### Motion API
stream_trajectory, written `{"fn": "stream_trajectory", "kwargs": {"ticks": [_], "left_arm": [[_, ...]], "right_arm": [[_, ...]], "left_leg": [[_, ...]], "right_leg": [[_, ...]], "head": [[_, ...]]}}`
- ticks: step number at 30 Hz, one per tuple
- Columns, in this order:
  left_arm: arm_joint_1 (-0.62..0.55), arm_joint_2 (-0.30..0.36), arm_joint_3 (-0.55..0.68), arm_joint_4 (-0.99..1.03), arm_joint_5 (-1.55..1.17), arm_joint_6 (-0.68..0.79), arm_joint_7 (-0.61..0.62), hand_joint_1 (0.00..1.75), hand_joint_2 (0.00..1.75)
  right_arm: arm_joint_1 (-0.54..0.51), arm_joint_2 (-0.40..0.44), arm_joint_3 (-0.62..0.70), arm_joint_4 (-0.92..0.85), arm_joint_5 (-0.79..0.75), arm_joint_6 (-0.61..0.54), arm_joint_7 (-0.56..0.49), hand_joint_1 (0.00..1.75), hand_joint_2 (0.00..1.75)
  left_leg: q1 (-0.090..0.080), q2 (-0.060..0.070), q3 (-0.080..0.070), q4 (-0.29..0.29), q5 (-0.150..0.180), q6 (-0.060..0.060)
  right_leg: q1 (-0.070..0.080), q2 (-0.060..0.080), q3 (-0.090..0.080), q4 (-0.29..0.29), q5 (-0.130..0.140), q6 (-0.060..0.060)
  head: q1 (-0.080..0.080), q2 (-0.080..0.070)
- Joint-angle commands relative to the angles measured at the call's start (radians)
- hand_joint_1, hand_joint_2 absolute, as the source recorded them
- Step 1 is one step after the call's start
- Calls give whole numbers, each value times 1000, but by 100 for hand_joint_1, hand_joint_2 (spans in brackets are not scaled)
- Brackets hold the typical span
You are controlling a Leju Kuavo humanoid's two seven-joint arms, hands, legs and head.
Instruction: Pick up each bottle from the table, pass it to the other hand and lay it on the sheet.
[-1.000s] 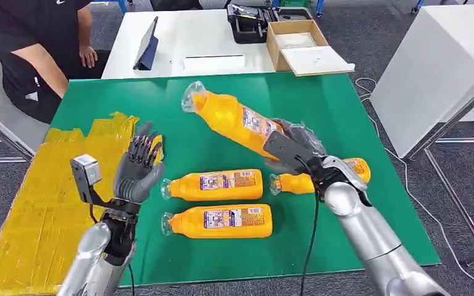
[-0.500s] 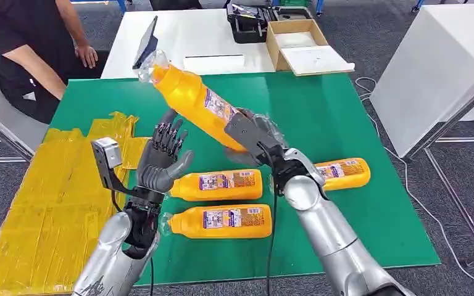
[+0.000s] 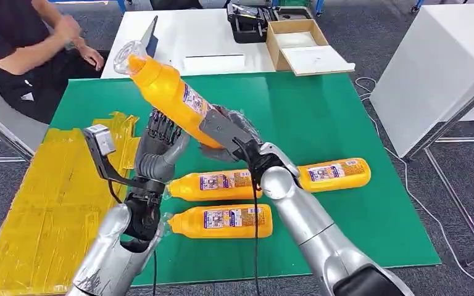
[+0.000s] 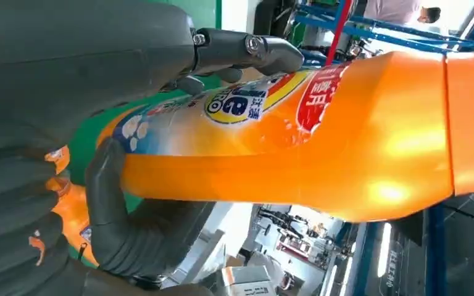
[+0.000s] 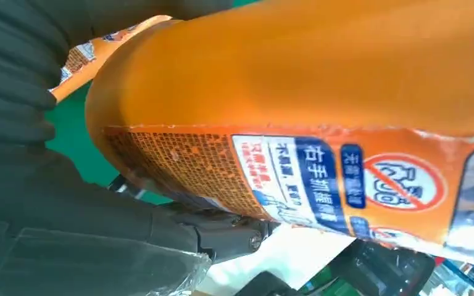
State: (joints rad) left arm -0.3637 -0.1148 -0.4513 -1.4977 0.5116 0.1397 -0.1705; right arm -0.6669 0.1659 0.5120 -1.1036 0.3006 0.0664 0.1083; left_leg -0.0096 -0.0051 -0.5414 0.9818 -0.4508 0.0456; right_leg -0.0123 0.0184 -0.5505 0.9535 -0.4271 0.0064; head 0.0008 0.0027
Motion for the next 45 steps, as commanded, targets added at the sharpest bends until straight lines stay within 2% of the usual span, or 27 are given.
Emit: {"fn": "stream_trajectory", "kwargs": {"ticks": [1, 3, 4, 9, 15, 16, 21, 27, 32, 38, 39, 40, 41, 45], "left_arm": [[-121, 49, -58, 56, -7, 28, 9, 0, 175], [-121, 49, -58, 56, -7, 28, 9, 0, 175], [-121, 49, -58, 56, -7, 28, 9, 0, 175], [-125, 51, -63, 61, -31, 47, 5, 0, 175], [-176, 67, -68, 106, -113, 83, 45, 0, 175], [-181, 69, -68, 112, -131, 87, 50, 0, 175], [-180, 68, -63, 114, -144, 87, 51, 0, 175], [-190, 77, -23, 122, -276, 103, 74, 0, 175], [-197, 55, 18, 132, -329, 75, 103, 0, 175], [-221, 59, 3, 155, -366, 50, 130, 0, 175], [-222, 59, 2, 156, -364, 38, 135, 14, 175], [-220, 58, 4, 154, -360, 28, 137, 155, 175], [-218, 61, 2, 150, -351, 8, 139, 175, 175], [-204, 65, 4, 139, -333, -35, 148, 175, 175]], "right_arm": [[-37, 26, 136, 154, 42, 3, -10, 175, 175], [-37, 26, 136, 154, 42, 3, -10, 175, 175], [-37, 26, 136, 154, 42, 3, -10, 175, 175], [-39, 25, 142, 156, 46, 5, -12, 175, 175], [-15, 73, 264, 186, 103, 33, -20, 175, 175], [-18, 79, 284, 186, 115, 36, -18, 175, 175], [-22, 78, 295, 177, 120, 35, -13, 175, 175], [-16, 88, 400, 131, 177, 66, 4, 175, 175], [-19, 80, 425, 110, 191, 58, 12, 175, 175], [-23, 80, 440, 90, 241, 50, 23, 175, 175], [-23, 81, 437, 90, 242, 49, 23, 175, 175], [-23, 81, 433, 90, 244, 48, 23, 175, 175], [-23, 81, 429, 91, 244, 48, 23, 175, 175], [-20, 81, 407, 102, 242, 49, 24, 175, 175]], "left_leg": [[1, 0, 1, 1, 0, -4], [1, 0, 1, 2, -1, -6], [1, 0, 0, 1, 0, -3], [1, -1, 1, 1, 0, -3], [2, 0, 2, 1, -1, -6], [1, 0, 1, 0, 0, -3], [1, -1, 1, 1, 0, -4], [1, 1, 0, 1, -1, -4], [1, -1, -1, 1, 0, -3], [2, -2, -1, 2, -1, -5], [2, -1, -1, 2, 0, -4], [2, -2, -1, 2, -1, -5], [2, -1, -1, 2, 0, -4], [2, -1, 0, 2, -1, -6]], "right_leg": [[1, -2, 1, 1, 0, -1], [1, -2, 1, 1, 0, -2], [1, -1, 1, 0, 0, -1], [1, -3, 1, 0, 0, -1], [1, -2, 2, 0, -1, -2], [1, -1, 1, 0, 0, -1], [1, -3, 1, 0, -1, -2], [1, -1, 0, 1, 0, -1], [1, -2, -1, 1, -1, -1], [1, -4, 0, 2, -1, -2], [1, -3, -1, 2, -1, -2], [2, -4, 0, 2, -1, -2], [2, -3, 0, 1, -1, -2], [2, -4, 1, 2, -2, -2]], "head": [[0, 0], [0, 0], [0, 0], [0, 0], [0, 0], [0, 0], [0, 0], [0, 0], [0, 0], [0, 0], [0, 0], [0, 0], [0, 0], [0, 0]]}}
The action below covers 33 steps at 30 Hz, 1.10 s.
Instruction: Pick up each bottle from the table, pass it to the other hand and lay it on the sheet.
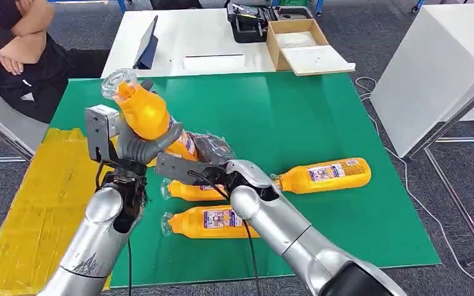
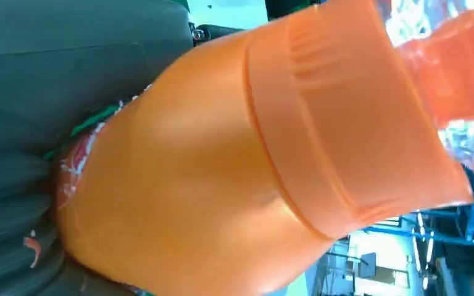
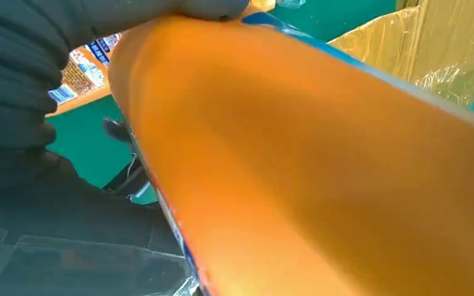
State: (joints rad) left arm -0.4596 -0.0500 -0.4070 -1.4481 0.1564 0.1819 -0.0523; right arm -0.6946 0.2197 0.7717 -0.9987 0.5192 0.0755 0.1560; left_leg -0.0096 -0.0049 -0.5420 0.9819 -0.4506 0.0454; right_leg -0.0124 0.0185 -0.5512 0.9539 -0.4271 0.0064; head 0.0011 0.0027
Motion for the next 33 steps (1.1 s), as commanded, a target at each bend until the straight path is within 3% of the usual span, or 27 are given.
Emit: {"fn": "stream_trajectory", "kwargs": {"ticks": [1, 6, 14, 25, 31, 32, 33], "left_arm": [[-105, 4, -43, 87, 24, -89, 32, 175, 175], [-96, 5, -34, 81, 106, -176, 62, 175, 175], [-53, 12, -33, 39, 525, -346, 174, 175, 175], [-50, 39, -74, 24, 651, -362, 186, 175, 175], [-32, 39, -29, 26, 812, -386, 208, 175, 175], [-29, 49, -10, 22, 839, -389, 205, 175, 175], [-28, 53, -6, 21, 843, -392, 208, 175, 175]], "right_arm": [[8, 26, 144, -1, 24, 39, -24, 175, 175], [8, 37, 121, 3, 26, 44, -21, 175, 175], [0, 46, 102, 14, 31, 56, -16, 175, 175], [10, 19, 87, -20, 32, 55, -2, 175, 175], [7, -55, 14, -44, 69, -4, 46, 175, 175], [12, -76, -14, -58, 91, -19, 31, 159, 175], [14, -79, -26, -63, 97, -11, 24, 159, 175]], "left_leg": [[2, -1, 1, 2, -1, -5], [1, -1, 1, 1, -1, -4], [1, 0, 0, 1, 0, -3], [1, -3, 0, 1, 0, -3], [1, -3, 0, 1, 0, -3], [1, -5, 1, 1, 0, -4], [1, -5, 0, 1, 0, -3]], "right_leg": [[2, -3, 1, 1, -1, -2], [1, -3, 1, 1, -1, -2], [1, -2, 0, 0, -1, -1], [1, -4, 1, 0, -1, -1], [1, -5, 1, -1, -1, -1], [1, -8, 2, 0, -1, -1], [1, -7, 1, -1, -1, -1]], "head": [[0, 0], [0, 0], [0, 0], [0, 0], [0, 0], [0, 0], [0, 0]]}}
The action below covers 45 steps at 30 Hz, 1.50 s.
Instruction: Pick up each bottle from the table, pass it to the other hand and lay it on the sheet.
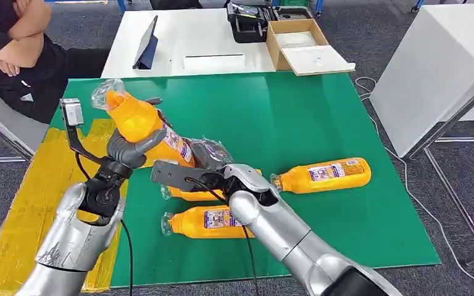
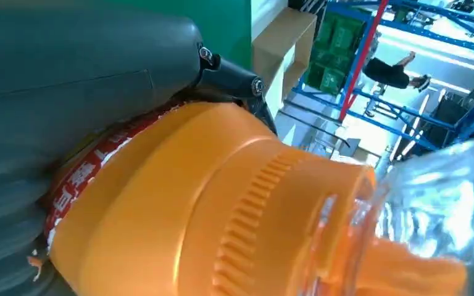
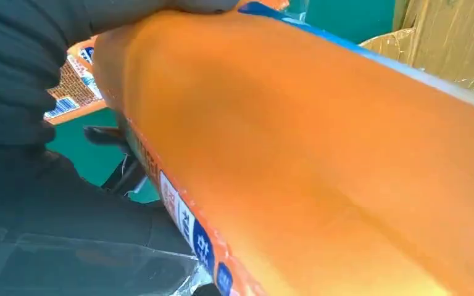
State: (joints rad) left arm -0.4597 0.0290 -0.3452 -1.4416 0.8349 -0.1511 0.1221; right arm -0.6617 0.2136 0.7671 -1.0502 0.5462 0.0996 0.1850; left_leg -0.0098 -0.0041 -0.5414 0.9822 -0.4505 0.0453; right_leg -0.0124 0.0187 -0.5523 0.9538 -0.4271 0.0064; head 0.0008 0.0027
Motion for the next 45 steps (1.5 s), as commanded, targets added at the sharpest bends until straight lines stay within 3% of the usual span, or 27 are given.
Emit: {"fn": "stream_trajectory", "kwargs": {"ticks": [1, 3, 4, 7, 12, 17, 21, 24, 27, 28, 32, 40, 45], "left_arm": [[-28, -25, -66, 14, 167, -61, 35, 175, 175], [-28, -25, -66, 14, 167, -61, 35, 175, 175], [-23, -27, -52, 11, 181, -56, 28, 175, 175], [-23, 6, 40, 24, 234, -40, 1, 175, 175], [-47, 57, 197, 132, 209, -95, -6, 175, 175], [-41, 54, 216, 142, 187, -85, -11, 175, 175], [-7, 113, 265, 184, 131, -112, -58, 175, 175], [5, 129, 285, 185, 68, -115, -79, 175, 175], [-46, 141, 262, 186, -193, 29, -159, 175, 175], [-72, 121, 267, 185, -274, 71, -152, 175, 175], [-145, 152, 181, 184, -808, 318, -171, 175, 175], [-232, 219, 75, 265, -1636, 394, -45, 175, 175], [-222, 203, 99, 272, -1658, 396, -56, 175, 175]], "right_arm": [[-18, -75, -26, -15, 71, -31, -8, 159, 175], [-18, -75, -26, -15, 71, -31, -8, 159, 175], [-9, -66, -49, -14, 49, -1, 4, 0, 0], [32, -142, -143, -113, 65, -30, 1, 0, 0], [138, -259, -306, -313, 30, 45, -41, 0, 0], [162, -267, -338, -346, 16, 45, -46, 0, 0], [286, -357, -444, -515, -33, 43, -77, 0, 0], [346, -376, -502, -593, -20, 58, -89, 0, 0], [377, -391, -540, -625, -17, 59, -88, 0, 0], [390, -395, -554, -637, -18, 58, -86, 0, 0], [419, -420, -577, -664, -20, 57, -83, 0, 0], [341, -441, -572, -627, -96, 92, -80, 0, 0], [346, -445, -569, -625, -101, 93, -82, 0, 0]], "left_leg": [[1, -5, 0, 1, 0, -3], [1, -5, 0, 1, 0, -3], [1, -6, 0, 1, 0, -3], [1, -5, 0, 1, 0, -3], [2, -7, 1, 1, 1, -4], [1, -4, -3, 2, 0, -3], [1, -6, -1, 0, 0, -4], [1, -7, 0, 0, 0, -3], [1, -8, -2, 2, -1, -4], [1, -6, -4, 3, -1, -3], [1, -10, -7, 4, 1, -3], [1, -5, -6, 5, 0, -3], [0, -3, -5, 3, 0, -2]], "right_leg": [[1, -6, 2, 0, -1, -1], [1, -6, 2, -1, -1, -1], [1, -8, 3, 0, -1, -1], [1, -7, 2, 0, -1, -1], [2, -9, 4, -2, -1, -1], [1, -4, 1, 0, 0, -1], [1, -7, 3, -1, -1, 0], [1, -7, 3, -2, 0, 0], [1, -9, 2, 0, -1, 0], [1, -7, 0, 1, -1, 0], [1, -11, -2, 1, -1, 0], [1, -7, -3, 3, 0, 0], [0, -5, -2, 1, 1, 1]], "head": [[0, 0], [0, 0], [0, 0], [0, 0], [0, 0], [1, 0], [0, 0], [0, 0], [1, 0], [0, 0], [1, 0], [0, 0], [0, 0]]}}
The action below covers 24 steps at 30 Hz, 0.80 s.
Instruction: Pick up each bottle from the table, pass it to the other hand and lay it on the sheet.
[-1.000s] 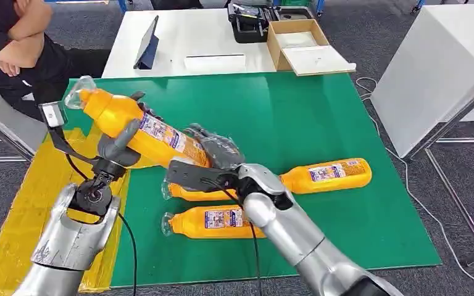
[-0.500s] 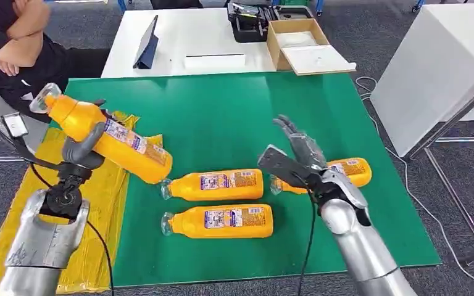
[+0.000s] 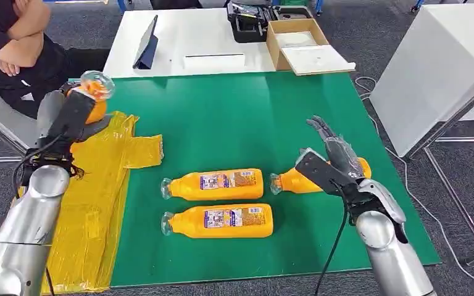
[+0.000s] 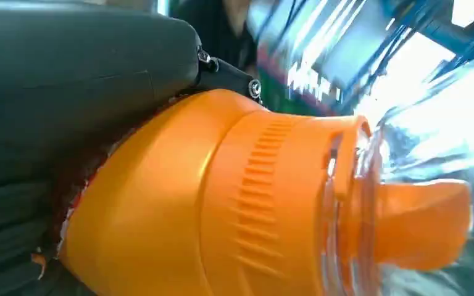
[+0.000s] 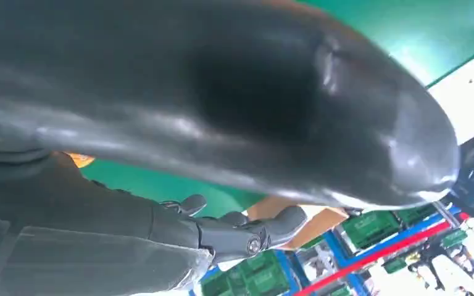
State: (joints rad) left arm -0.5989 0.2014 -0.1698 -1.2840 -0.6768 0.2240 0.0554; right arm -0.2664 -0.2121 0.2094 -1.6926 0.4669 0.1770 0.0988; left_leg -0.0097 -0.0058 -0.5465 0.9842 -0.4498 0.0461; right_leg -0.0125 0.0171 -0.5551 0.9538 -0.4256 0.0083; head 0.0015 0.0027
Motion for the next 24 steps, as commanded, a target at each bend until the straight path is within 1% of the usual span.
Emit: {"fn": "stream_trajectory", "kwargs": {"ticks": [1, 5, 7, 8, 9, 11, 13, 14, 17, 20, 21, 24], "left_arm": [[-82, 30, -76, 114, -146, 21, 11, 175, 175], [-82, 30, -76, 114, -146, 21, 11, 175, 175], [-82, 30, -76, 114, -146, 21, 11, 175, 175], [-84, 40, -90, 114, -191, 26, 15, 175, 175], [-80, 35, -95, 123, -275, 22, 12, 175, 175], [-62, 26, -113, 144, -360, 27, 6, 175, 175], [-40, 17, -153, 182, -461, 55, 6, 175, 175], [-37, 10, -171, 206, -500, 70, 5, 175, 175], [-33, -25, -220, 309, -536, 61, -1, 175, 175], [-46, -86, -270, 420, -579, 58, -5, 175, 175], [-50, -118, -281, 465, -586, 61, -5, 175, 175], [-72, -174, -314, 576, -615, 64, -1, 175, 175]], "right_arm": [[-50, -19, -11, 17, -21, 16, 5, 0, 0], [-50, -19, -11, 17, -21, 16, 5, 0, 0], [-50, -19, -11, 17, -21, 16, 5, 0, 0], [-50, -22, -8, 17, -22, 16, 4, 0, 0], [-64, -36, 6, 33, -33, 15, -2, 0, 0], [-79, -58, 22, 63, -59, 13, -15, 0, 0], [-84, -77, 33, 92, -84, 9, -33, 0, 0], [-83, -80, 34, 98, -91, 5, -41, 0, 0], [-54, -89, 26, 86, -105, 0, -50, 0, 0], [-17, -97, 3, 55, -108, -4, -50, 0, 0], [0, -90, -13, 38, -106, -4, -43, 0, 0], [36, -78, -37, -4, -86, 5, -32, 0, 0]], "left_leg": [[0, -1, 2, 0, -1, -4], [1, 0, 1, 2, -1, -4], [0, -1, 0, 1, 0, -3], [1, -1, 0, 2, -1, -4], [1, -1, 0, 1, 0, -3], [1, 0, 0, 1, -1, -3], [0, 0, 2, 0, 0, -3], [0, 0, 3, 0, 0, -4], [0, -1, 4, -2, 0, -3], [0, -5, 5, -2, 0, -3], [-1, -5, 3, -1, 1, -2], [-1, -7, 4, -1, 0, -3]], "right_leg": [[0, -3, 2, 1, -1, -1], [1, -2, 1, 2, -1, -1], [0, -2, 0, 1, 0, -1], [1, -3, 1, 2, -1, -1], [1, -2, 0, 1, -1, -1], [1, -2, 1, 1, 0, -1], [0, -2, 2, 0, 0, -1], [0, -2, 3, 0, 0, -1], [0, -3, 5, -2, 0, -1], [0, -6, 6, -2, -1, -1], [0, -6, 5, -2, -1, -1], [0, -8, 6, -2, -1, -1]], "head": [[-1, 0], [0, 0], [-1, 0], [0, 0], [-1, 0], [-1, 0], [-1, 0], [-1, 0], [-1, 0], [0, 0], [-1, 0], [-1, 0]]}}
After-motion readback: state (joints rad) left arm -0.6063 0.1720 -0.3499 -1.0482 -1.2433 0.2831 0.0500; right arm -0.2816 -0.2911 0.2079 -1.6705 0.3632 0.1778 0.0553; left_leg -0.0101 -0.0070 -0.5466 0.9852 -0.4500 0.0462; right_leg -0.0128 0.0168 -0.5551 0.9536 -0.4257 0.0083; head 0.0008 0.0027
